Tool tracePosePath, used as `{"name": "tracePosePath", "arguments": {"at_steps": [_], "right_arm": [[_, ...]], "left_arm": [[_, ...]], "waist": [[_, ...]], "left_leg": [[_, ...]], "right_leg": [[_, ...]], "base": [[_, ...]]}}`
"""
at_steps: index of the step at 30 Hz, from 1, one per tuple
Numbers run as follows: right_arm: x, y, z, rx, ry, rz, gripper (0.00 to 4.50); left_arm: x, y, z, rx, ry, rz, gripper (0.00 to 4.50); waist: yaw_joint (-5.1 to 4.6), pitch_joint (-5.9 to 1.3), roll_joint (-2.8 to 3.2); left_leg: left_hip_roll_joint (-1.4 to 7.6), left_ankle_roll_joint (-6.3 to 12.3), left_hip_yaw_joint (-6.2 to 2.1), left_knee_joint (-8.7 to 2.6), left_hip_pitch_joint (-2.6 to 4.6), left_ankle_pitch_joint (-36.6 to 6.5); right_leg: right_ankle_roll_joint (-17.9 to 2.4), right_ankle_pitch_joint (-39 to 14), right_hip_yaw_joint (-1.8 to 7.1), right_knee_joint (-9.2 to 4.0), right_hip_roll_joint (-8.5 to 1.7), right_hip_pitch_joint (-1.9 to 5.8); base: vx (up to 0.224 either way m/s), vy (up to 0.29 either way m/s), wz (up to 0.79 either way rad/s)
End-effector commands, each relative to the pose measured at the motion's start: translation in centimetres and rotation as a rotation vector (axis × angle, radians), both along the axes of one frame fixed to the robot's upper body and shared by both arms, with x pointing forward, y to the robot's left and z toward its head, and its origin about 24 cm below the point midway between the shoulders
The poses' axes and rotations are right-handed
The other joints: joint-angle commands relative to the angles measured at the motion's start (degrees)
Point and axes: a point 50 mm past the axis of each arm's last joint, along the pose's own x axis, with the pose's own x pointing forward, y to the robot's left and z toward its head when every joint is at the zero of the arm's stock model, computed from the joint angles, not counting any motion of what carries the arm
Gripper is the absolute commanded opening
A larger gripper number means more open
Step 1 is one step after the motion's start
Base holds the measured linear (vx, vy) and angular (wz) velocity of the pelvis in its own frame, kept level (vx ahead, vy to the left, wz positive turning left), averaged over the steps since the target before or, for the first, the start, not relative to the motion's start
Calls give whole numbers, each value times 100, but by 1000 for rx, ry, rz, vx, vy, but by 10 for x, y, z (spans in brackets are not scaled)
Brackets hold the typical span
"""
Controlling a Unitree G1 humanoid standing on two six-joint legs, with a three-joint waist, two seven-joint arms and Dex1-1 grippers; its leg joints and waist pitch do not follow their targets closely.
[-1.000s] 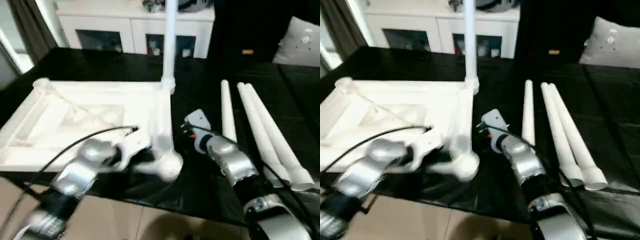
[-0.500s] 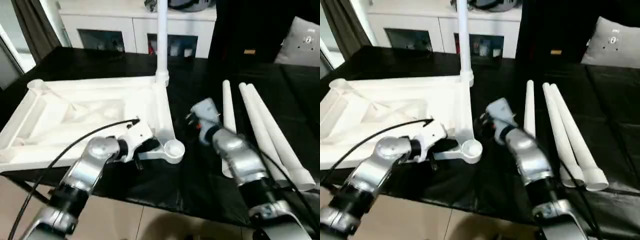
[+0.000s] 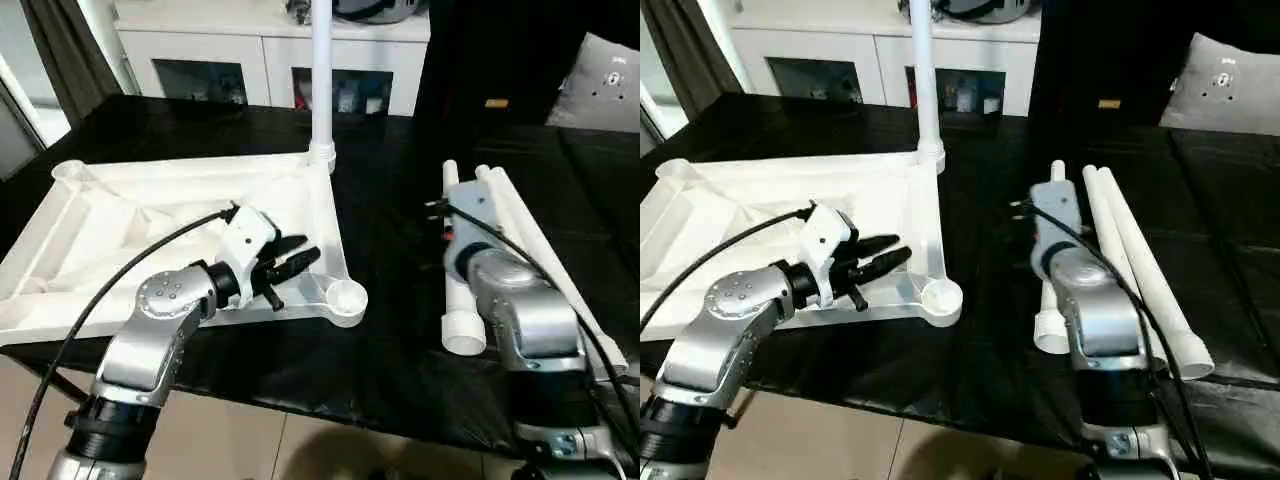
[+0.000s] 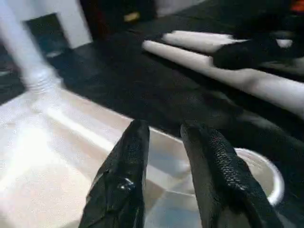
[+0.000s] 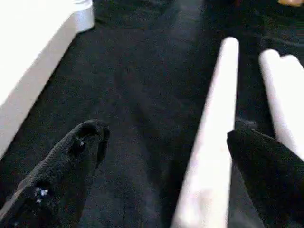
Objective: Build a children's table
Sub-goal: Pick table leg
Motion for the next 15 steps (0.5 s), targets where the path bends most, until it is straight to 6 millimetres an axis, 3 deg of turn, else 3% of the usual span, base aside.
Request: {"name": "tracePosePath", "arguments": {"at_steps": [1,2,4,5,7,12,13,15], "right_arm": [[-5,0,4,-12,-11,-11,450],[-12,1,0,-11,11,-25,450],[-14,2,-2,-3,24,-31,450],[-16,3,-4,2,52,-45,450],[-18,4,-6,3,77,-60,450],[-18,5,-9,2,202,-93,450],[-18,4,-12,12,244,-97,450],[-18,4,-14,19,269,-94,450]], "left_arm": [[0,6,0,9,-12,89,175],[-3,3,-2,-18,-22,143,192],[-4,2,-2,-27,-24,155,205],[-5,-1,-3,-33,-16,156,213],[-8,-4,-5,-36,-7,144,236],[-22,-18,-8,-15,45,-72,273],[-28,-20,-9,8,71,-153,287],[-31,-21,-10,23,90,-213,306]], "waist": [[19,-374,-6],[13,-370,-47],[27,-374,-23],[22,-367,-54],[25,-355,-42],[24,-347,-30],[26,-356,-71],[13,-343,-48]], "left_leg": [[185,231,-46,-386,-43,-453],[183,243,-38,-387,-57,-432],[178,256,-43,-391,-52,-479],[174,256,-42,-396,-49,-550],[174,229,-47,-405,-47,-610],[168,146,-52,-414,-28,-667],[165,135,-65,-421,-36,-605],[167,107,-46,-412,-20,-585]], "right_leg": [[-822,-1265,332,-351,-275,379],[-824,-1282,335,-356,-271,388],[-800,-1452,329,-370,-280,378],[-761,-1578,326,-393,-278,366],[-718,-1714,328,-401,-280,360],[-629,-1813,337,-404,-272,340],[-635,-1789,343,-372,-282,360],[-658,-1733,355,-376,-279,329]], "base": [[0,0,0],[0,0,0],[0,0,0],[0,0,0],[0,0,0],[0,0,0],[0,0,0],[0,0,0]]}}
